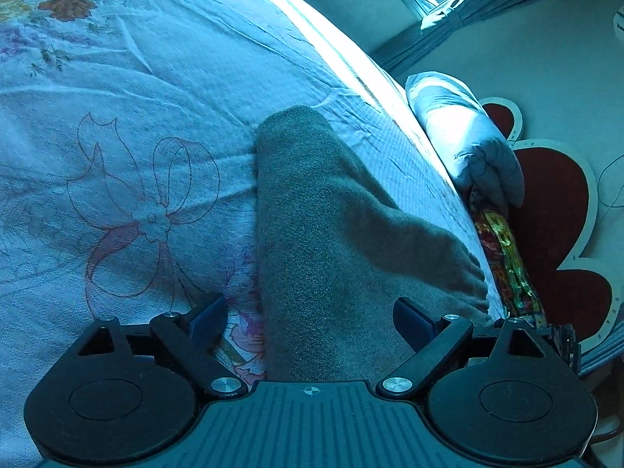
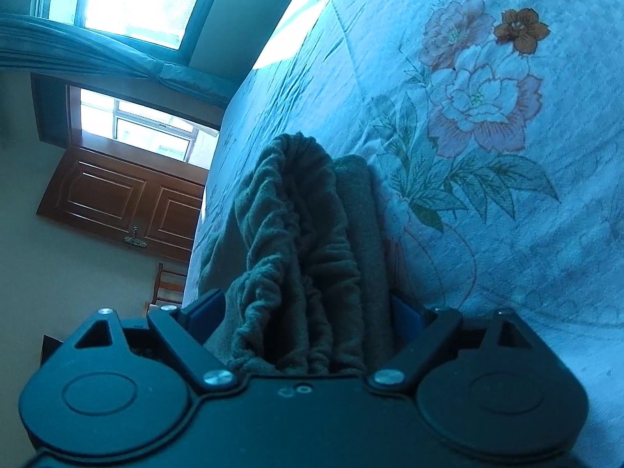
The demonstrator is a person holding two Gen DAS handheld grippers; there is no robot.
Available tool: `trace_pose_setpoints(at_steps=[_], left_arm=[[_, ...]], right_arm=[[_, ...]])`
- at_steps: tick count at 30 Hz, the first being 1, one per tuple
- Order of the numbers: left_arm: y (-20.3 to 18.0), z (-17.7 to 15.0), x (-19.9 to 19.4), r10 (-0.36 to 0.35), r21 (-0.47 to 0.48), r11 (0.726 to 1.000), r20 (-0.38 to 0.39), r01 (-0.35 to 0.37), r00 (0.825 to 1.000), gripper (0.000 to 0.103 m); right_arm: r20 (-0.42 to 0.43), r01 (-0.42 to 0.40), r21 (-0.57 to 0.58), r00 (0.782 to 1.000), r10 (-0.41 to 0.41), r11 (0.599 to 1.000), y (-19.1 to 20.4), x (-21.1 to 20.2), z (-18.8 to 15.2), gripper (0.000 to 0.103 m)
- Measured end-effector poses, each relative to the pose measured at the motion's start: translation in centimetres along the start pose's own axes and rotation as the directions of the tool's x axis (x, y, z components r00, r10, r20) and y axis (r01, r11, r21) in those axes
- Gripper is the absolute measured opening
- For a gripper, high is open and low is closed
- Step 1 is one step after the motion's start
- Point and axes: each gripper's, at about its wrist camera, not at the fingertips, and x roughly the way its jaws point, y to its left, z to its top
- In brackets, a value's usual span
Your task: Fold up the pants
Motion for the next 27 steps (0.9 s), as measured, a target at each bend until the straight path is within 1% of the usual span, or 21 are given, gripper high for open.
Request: trace_pose_setpoints(at_steps=[5,6,7,9,10,12,13,14,16,19,23,26,27], left_arm=[[0.9,0.0,0.9,-0.096,-0.047,0.994,-0.005,0.095,0.995,0.091],[1.2,0.0,1.0,-0.111,-0.067,0.992,-0.003,0.111,0.994,0.091],[1.4,0.1,1.1,-0.121,-0.081,0.989,-0.003,0.121,0.993,0.091],[1.4,0.2,1.2,-0.126,-0.086,0.988,-0.007,0.125,0.992,0.088],[1.5,0.2,1.3,-0.131,-0.087,0.988,-0.009,0.13,0.991,0.085],[2.0,0.2,1.6,-0.153,-0.106,0.983,-0.011,0.151,0.988,0.072],[2.5,0.2,2.0,-0.172,-0.14,0.976,-0.017,0.168,0.985,0.052],[3.1,0.0,2.3,-0.177,-0.17,0.97,-0.017,0.172,0.984,0.042],[3.9,-0.3,2.9,-0.206,-0.193,0.96,-0.003,0.202,0.979,0.04],[3.9,-0.5,3.2,-0.223,-0.197,0.956,0.004,0.219,0.975,0.04],[4.1,-0.7,3.7,-0.245,-0.199,0.95,0.005,0.241,0.969,0.04],[4.0,-0.9,3.7,-0.235,-0.178,0.956,0.012,0.233,0.972,0.039],[3.9,-1.0,3.8,-0.229,-0.171,0.958,0.014,0.228,0.973,0.038]], right_arm=[[0.001,-0.069,0.04,0.998,0.069,0.997,-1.3,-0.3,0.3,0.081],[0.0,-0.072,0.046,0.997,0.072,0.996,-1.5,-0.3,0.4,0.078],[-0.004,-0.071,0.046,0.997,0.071,0.996,-1.5,-0.1,0.5,0.075],[-0.01,-0.079,0.04,0.997,0.08,0.996,-1.6,0.2,0.5,0.074],[-0.013,-0.082,0.036,0.997,0.082,0.996,-1.5,0.4,0.6,0.074],[-0.016,-0.095,0.037,0.995,0.096,0.995,-1.4,0.9,0.7,0.074],[-0.018,-0.097,0.038,0.995,0.098,0.995,-1.4,1.0,0.7,0.073],[-0.021,-0.093,0.039,0.995,0.094,0.995,-1.4,1.0,0.8,0.071],[-0.025,-0.089,0.043,0.996,0.09,0.995,-1.6,1.1,0.9,0.063],[-0.026,-0.093,0.052,0.995,0.094,0.994,-2.1,0.7,1.0,0.057],[-0.032,-0.088,0.045,0.995,0.09,0.995,-2.2,0.7,1.0,0.055],[-0.032,-0.082,0.042,0.996,0.083,0.996,-2.2,0.7,1.0,0.053],[-0.03,-0.07,0.033,0.997,0.071,0.997,-2.0,0.8,0.9,0.05]])
